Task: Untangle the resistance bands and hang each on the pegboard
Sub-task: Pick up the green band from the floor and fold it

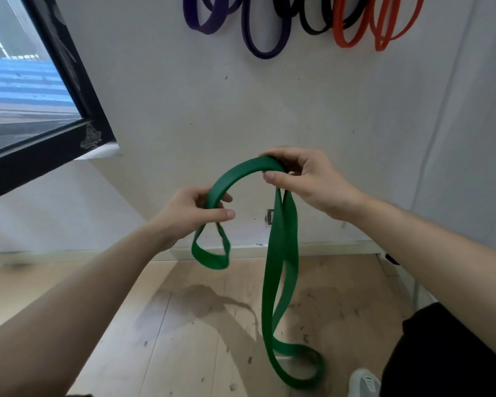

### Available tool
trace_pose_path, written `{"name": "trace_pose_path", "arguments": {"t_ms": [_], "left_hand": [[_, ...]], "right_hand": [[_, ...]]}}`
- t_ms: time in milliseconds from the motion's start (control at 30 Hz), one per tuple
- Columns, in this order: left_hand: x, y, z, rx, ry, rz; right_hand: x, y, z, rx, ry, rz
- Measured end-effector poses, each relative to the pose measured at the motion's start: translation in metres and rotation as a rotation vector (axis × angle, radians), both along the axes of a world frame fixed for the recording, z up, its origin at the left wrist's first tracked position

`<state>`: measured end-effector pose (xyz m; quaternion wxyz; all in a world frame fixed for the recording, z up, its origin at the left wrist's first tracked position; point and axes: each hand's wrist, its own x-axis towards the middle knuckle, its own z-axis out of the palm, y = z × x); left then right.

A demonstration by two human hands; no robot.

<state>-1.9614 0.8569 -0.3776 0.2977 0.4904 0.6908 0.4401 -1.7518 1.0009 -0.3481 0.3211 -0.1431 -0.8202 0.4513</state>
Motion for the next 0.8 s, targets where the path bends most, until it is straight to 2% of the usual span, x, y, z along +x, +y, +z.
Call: {"name": "trace_pose_path", "arguments": {"t_ms": [100, 233, 367, 467, 667, 800], "left_hand": [[0.014, 0.009, 0.007, 0.078, -0.083, -0.092], [0.028, 0.017, 0.010, 0.199, -0.188, -0.156], [0.035, 0.021, 0.013, 0.240, -0.204, -0.099], [0.041, 0.022, 0.015, 0.273, -0.166, -0.074], [0.036, 0.021, 0.018, 0.360, -0.173, 0.000], [0.027, 0.016, 0.025, 0.448, -0.236, 0.106]], "right_hand": [[-0.002, -0.005, 0.002, 0.090, -0.071, 0.019], [-0.002, -0.005, -0.001, 0.113, -0.147, 0.037], [0.000, 0.001, -0.007, 0.053, -0.162, 0.059], [-0.002, 0.002, -0.014, -0.065, -0.168, 0.080], [-0.013, 0.003, -0.045, -0.206, -0.357, 0.142], [-0.016, 0.011, -0.059, -0.193, -0.475, 0.144]]}}
